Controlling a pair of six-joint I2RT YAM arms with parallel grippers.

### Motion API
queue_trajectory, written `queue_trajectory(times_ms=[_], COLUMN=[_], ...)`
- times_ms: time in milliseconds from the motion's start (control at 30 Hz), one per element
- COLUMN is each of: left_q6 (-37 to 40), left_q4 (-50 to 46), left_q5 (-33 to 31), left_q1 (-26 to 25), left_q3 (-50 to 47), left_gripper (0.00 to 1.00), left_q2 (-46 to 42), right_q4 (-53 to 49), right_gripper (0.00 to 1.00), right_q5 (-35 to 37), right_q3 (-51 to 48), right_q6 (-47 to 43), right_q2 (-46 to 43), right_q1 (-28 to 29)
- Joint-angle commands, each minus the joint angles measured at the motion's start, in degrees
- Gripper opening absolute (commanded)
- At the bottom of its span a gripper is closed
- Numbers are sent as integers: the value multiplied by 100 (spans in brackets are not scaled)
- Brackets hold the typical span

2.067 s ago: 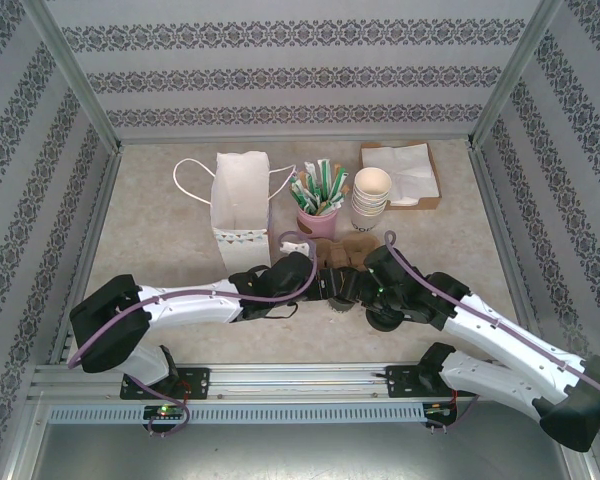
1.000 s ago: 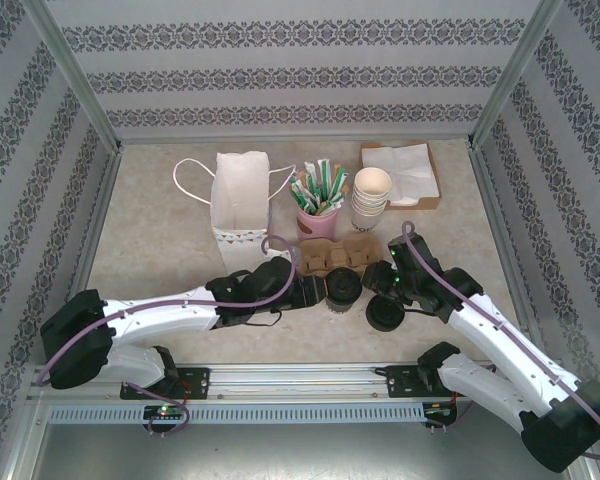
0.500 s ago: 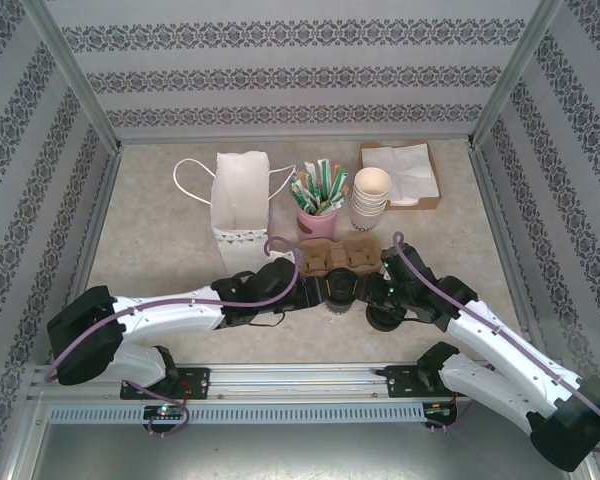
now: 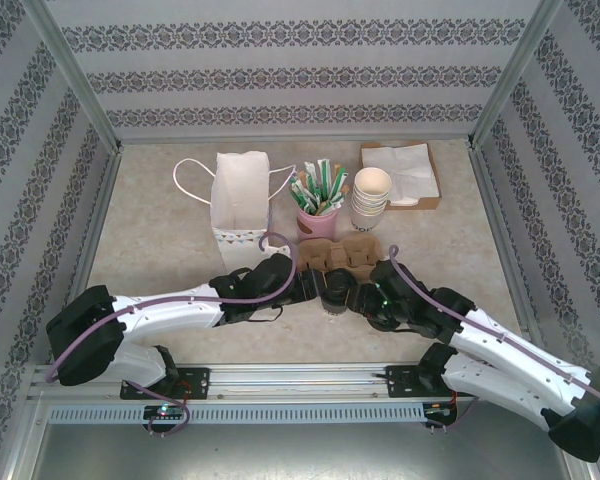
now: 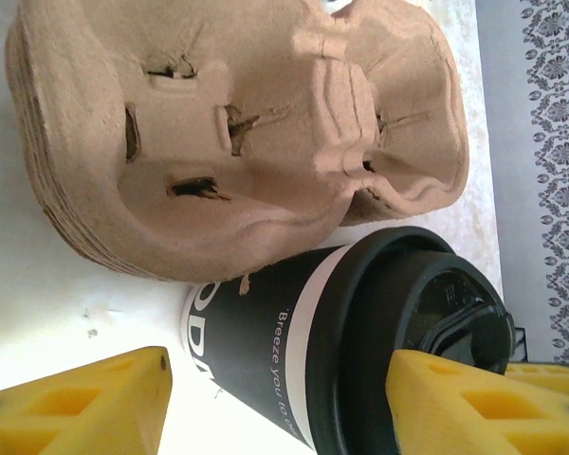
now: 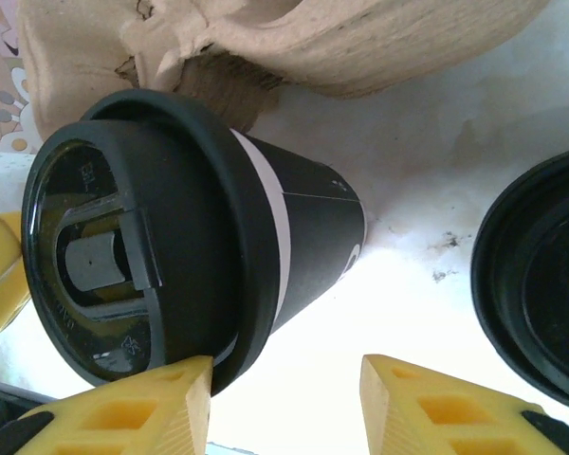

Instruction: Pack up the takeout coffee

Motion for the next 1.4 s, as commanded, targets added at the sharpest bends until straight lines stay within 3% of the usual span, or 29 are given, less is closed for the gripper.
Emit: queue_trajectory(times_ms=[0,467,633,867,1367], left_q6=[172,311,372,382,313], left_q4=[28,-98,-117,-29,25], left_q5=[9,113,132,370,442], left_q1=[71,125,127,136,133], left_q3=[10,11,33,97,23], left_gripper=[64,64,64,63,53], left_q2=[-40,-127,-137,-184,-71], right_q4=[317,-90,-254,13,325], right_gripper=[46,57,57,47,36], right_q5=[151,617,596,-63,-320], right_q3=[-49,351,657,766,499], right_q6=[216,-148,-573,-1047,-1134], right_q2=[100,-276,-259,173,281], right_q1=[220,389,61,-670,-681])
